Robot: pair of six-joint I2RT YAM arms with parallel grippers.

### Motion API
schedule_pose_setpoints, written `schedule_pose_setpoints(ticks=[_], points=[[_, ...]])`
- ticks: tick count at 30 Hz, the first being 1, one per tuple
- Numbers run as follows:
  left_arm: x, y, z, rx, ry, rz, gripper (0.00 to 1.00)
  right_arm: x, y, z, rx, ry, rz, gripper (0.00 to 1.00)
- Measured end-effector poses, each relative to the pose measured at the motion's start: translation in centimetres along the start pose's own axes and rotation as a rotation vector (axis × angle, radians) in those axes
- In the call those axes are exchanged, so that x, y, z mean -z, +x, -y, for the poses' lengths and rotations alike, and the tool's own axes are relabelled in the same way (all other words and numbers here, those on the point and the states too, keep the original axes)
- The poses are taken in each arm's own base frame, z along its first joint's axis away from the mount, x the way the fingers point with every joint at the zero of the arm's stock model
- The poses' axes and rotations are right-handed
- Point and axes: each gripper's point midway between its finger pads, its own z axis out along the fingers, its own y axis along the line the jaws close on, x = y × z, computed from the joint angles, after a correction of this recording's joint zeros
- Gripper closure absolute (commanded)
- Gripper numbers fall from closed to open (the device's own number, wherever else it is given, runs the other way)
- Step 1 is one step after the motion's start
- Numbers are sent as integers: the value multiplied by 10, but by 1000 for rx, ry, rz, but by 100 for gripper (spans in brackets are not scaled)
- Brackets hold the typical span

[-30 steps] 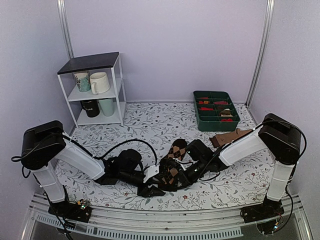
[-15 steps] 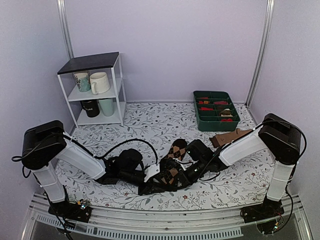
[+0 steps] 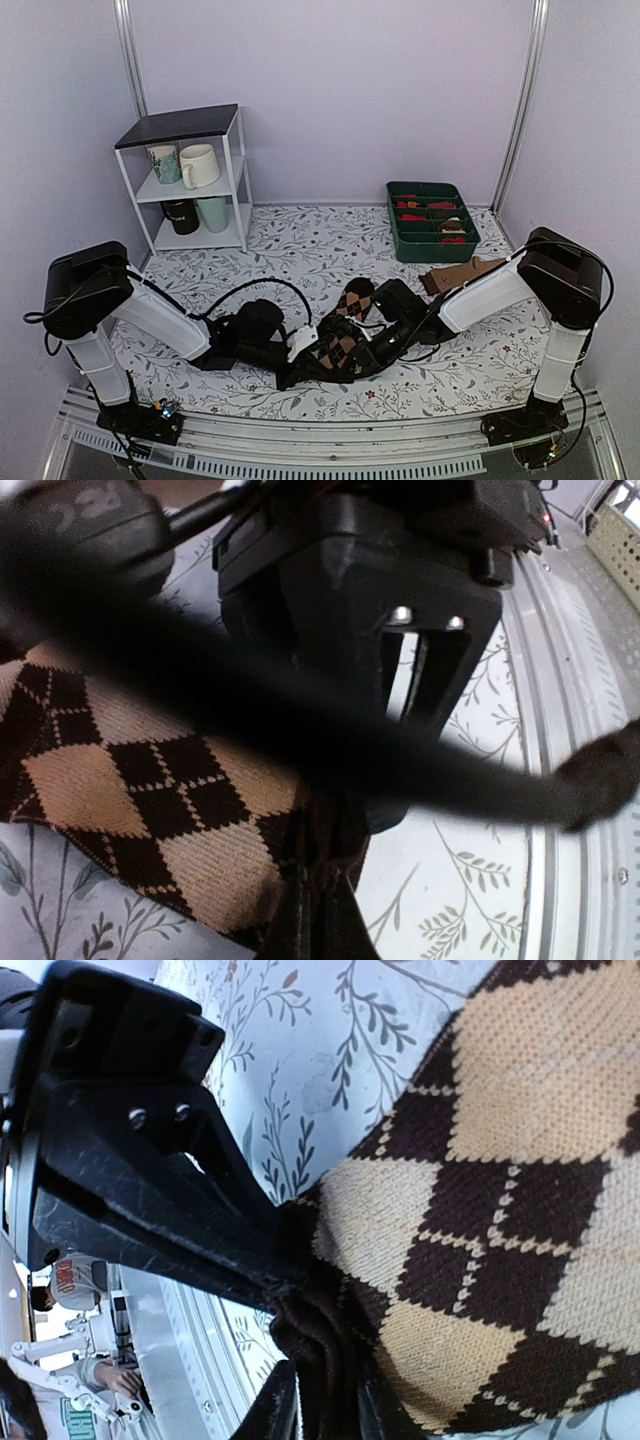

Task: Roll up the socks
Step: Roll a pair of socks at the center of the board.

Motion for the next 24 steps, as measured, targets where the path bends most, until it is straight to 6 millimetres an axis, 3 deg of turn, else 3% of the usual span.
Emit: schedule_pose_setpoints(ticks=[8, 13, 17, 24], points=[[0, 6, 0, 128, 6, -11, 100, 28, 9, -8, 137, 30, 144, 75], [-1, 8, 2, 175, 22, -12, 100, 52, 13, -31, 371, 46, 290, 73], [-2, 8, 1, 204, 35, -10, 100, 44, 26, -58, 604, 42, 305, 72], [-5, 7, 3, 221, 61, -7, 100, 19, 42, -78, 824, 47, 239, 72]])
